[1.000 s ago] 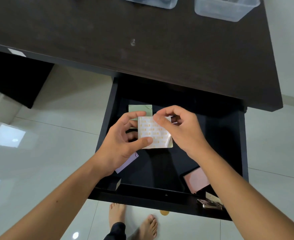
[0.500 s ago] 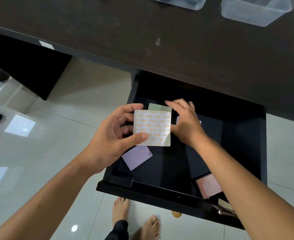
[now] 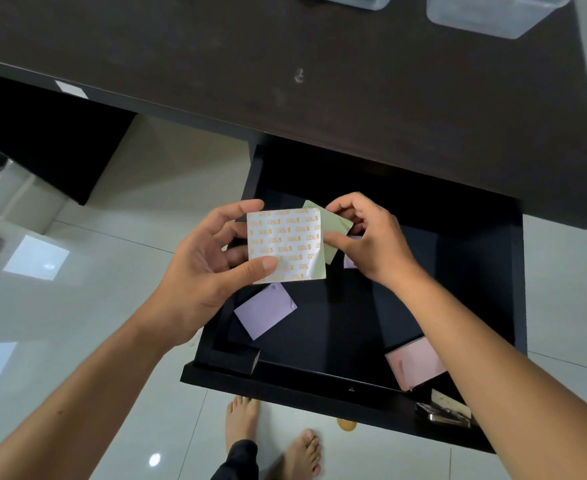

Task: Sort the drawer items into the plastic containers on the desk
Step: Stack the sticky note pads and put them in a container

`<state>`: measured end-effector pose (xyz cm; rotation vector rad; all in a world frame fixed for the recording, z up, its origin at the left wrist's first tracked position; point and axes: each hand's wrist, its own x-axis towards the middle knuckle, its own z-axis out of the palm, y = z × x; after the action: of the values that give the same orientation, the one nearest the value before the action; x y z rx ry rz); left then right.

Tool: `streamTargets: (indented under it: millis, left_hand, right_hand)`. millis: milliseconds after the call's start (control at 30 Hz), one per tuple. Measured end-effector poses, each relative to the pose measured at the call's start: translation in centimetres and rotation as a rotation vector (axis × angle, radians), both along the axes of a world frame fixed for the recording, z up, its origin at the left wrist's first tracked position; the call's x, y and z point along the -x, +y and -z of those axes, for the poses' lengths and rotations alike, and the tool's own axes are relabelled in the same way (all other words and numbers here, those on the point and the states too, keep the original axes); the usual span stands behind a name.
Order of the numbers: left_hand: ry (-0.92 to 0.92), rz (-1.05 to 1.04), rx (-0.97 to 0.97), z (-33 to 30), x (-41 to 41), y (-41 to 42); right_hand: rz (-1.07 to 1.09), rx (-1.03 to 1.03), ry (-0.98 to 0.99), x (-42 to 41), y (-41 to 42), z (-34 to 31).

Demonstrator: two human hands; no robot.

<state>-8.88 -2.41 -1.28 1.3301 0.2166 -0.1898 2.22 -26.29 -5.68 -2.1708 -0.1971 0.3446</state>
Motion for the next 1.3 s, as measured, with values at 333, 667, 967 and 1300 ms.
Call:
streamTargets:
  millis: [333,667,967,1300]
  left_hand:
    - [-0.013,0.033,-0.023,-0.4,-0.2,-0.8]
    - [-0.035,0.111,0.016,-0.8,-2.0,-3.1]
    - [-0.046,0.154,0.012,-0.1,-2.8,-4.3]
    - [-0.013,0.107,-0.051,1.2,-2.3,-5.2]
  right_hand:
    - [0.145,-0.314,-0.056,2.0,-4.1,-5.8]
    - [0.162,-0.571,0.1,3.7,-3.4,-8.2]
    - [0.101,-0.328,-0.008,3.6,-3.2,-5.8]
    - [0.166,-0.219,-0.041,4.2,-5.1,-3.4]
